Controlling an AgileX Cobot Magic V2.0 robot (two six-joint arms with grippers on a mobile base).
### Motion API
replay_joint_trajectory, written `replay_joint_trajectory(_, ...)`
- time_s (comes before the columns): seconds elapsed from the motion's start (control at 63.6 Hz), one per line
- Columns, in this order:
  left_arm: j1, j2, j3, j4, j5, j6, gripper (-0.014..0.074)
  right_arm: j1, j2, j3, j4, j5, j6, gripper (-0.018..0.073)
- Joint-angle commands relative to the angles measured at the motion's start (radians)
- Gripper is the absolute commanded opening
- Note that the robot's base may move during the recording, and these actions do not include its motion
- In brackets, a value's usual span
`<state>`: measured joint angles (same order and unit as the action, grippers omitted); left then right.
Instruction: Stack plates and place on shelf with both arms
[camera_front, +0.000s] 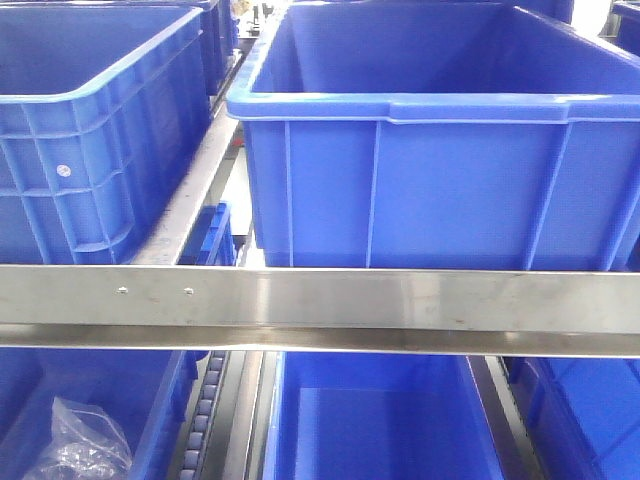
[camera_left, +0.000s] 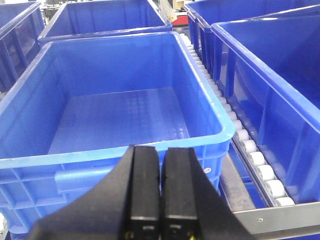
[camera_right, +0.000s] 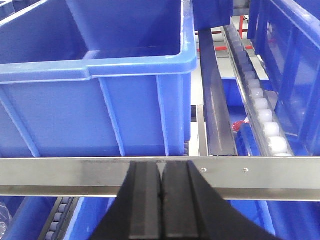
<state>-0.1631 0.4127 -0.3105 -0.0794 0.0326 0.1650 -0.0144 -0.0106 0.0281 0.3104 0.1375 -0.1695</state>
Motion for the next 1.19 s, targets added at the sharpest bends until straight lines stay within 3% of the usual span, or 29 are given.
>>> replay_joint_trajectory(0.0,-0.007,0.006,-0.031,0.0,-0.085,-0.011,0.0083,-0.006,-0.019,0.002,-0.009,-0.089,-0.01,0.0031)
replay_joint_trajectory(0.173,0.01,-0.004,0.017,0.0,-0.112,-0.011,0.0083,-0.006,-0.019,0.002,-0.009,-0.088,-0.01,0.0031)
replay_joint_trajectory(0.33,0.087,-0.087,0.179,0.0,-0.302,-0.011,0.0083,-0.006,-0.019,0.002,-0.009,-0.087,-0.01,0.0031)
replay_joint_trajectory(0.519,0.118,-0.208,0.303,0.0,-0.313,-0.011,0.0083,-0.006,-0.019,0.002,-0.009,-0.086,-0.01,0.0031)
replay_joint_trajectory(0.912,0.096,-0.404,0.32,0.0,0.033,-0.011,0.0083,-0.006,-0.019,0.002,-0.009,-0.082,-0.01,0.0031)
replay_joint_trajectory(1.179,0.096,-0.439,0.321,0.0,0.054,-0.011,0.0083,-0.006,-0.019,0.002,-0.009,-0.082,-0.01,0.0031)
